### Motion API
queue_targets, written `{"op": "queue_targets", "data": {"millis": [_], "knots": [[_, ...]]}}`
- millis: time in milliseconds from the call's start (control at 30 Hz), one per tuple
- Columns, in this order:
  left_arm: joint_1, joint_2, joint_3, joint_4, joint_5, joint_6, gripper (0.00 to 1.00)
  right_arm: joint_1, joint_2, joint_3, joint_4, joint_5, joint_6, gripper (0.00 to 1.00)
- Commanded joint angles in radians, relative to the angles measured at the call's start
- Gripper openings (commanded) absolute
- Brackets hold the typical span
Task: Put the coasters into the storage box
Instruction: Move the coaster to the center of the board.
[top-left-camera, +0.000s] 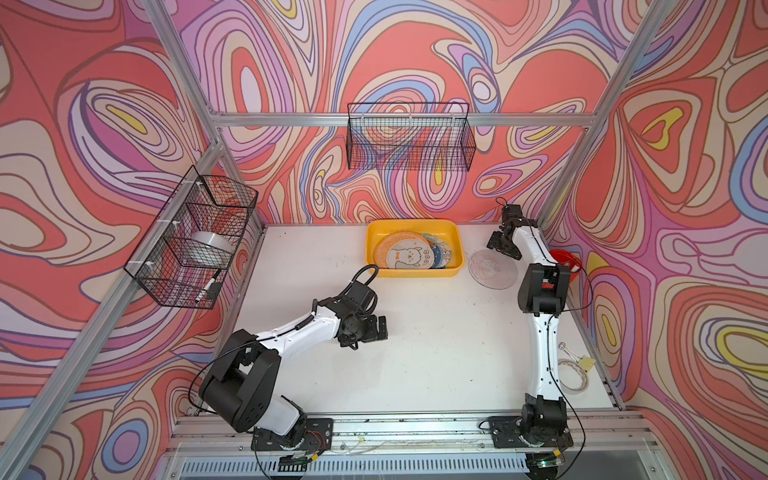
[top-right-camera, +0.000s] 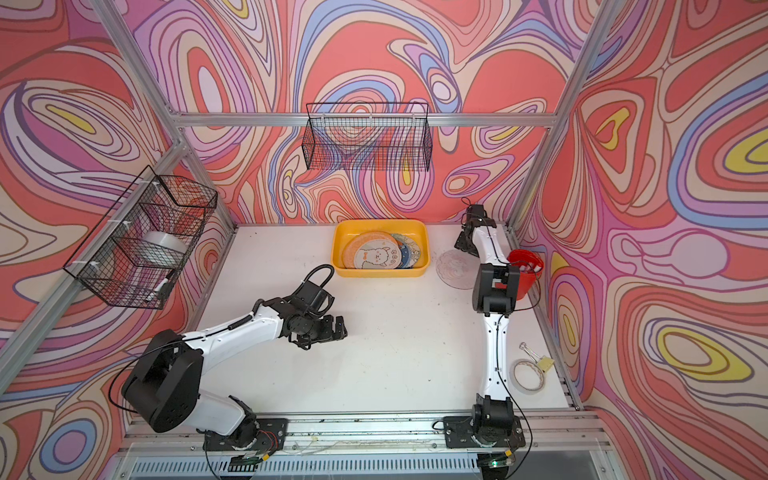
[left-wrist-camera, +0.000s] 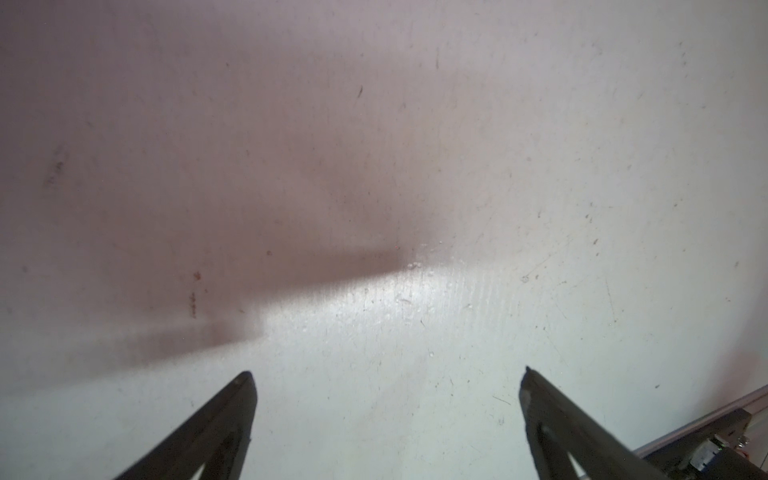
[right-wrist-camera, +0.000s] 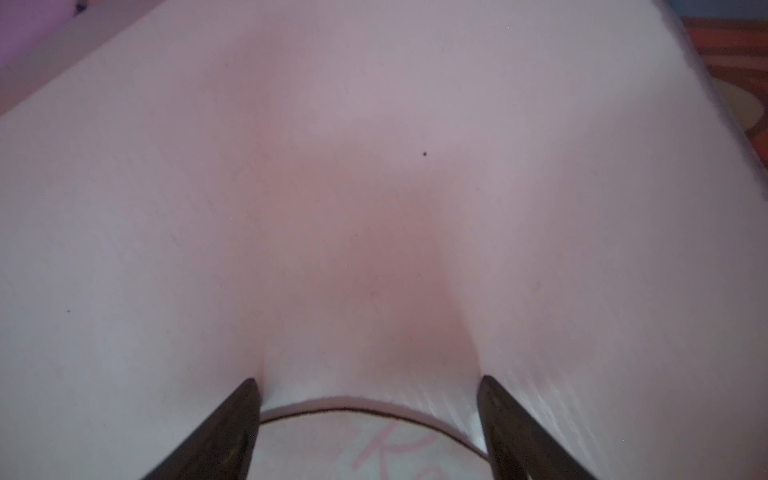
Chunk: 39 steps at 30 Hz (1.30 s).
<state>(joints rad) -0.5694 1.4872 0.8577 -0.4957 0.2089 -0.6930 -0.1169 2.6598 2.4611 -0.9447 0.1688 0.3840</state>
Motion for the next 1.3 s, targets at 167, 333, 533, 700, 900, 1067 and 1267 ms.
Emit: {"op": "queue_targets", "data": {"millis": [167, 333, 533, 700, 900, 1067, 1267], "knots": [[0.006, 0.005, 0.030, 0.011, 0.010, -0.007, 1.00, -0.006, -0.046, -0.171, -0.160, -0.089, -0.055, 0.82], [0.006, 0.006, 0.031, 0.017, 0.018, -0.003, 1.00, -0.003, -0.111, -0.267, -0.180, -0.137, -0.079, 0.81], [0.006, 0.002, 0.029, 0.032, 0.032, -0.007, 1.00, 0.007, -0.245, -0.488, -0.129, -0.183, -0.059, 0.80], [0.006, -0.002, 0.024, 0.042, 0.041, -0.006, 1.00, 0.031, -0.354, -0.673, -0.080, -0.209, -0.035, 0.79], [0.006, -0.019, 0.014, 0.049, 0.047, -0.001, 1.00, 0.104, -0.472, -0.855, -0.037, -0.250, 0.000, 0.79], [0.006, -0.030, 0.007, 0.048, 0.052, 0.004, 1.00, 0.159, -0.548, -0.919, -0.013, -0.255, 0.031, 0.79], [0.005, -0.045, 0.009, 0.045, 0.052, 0.010, 1.00, 0.158, -0.704, -1.018, 0.057, -0.209, 0.070, 0.88]]}}
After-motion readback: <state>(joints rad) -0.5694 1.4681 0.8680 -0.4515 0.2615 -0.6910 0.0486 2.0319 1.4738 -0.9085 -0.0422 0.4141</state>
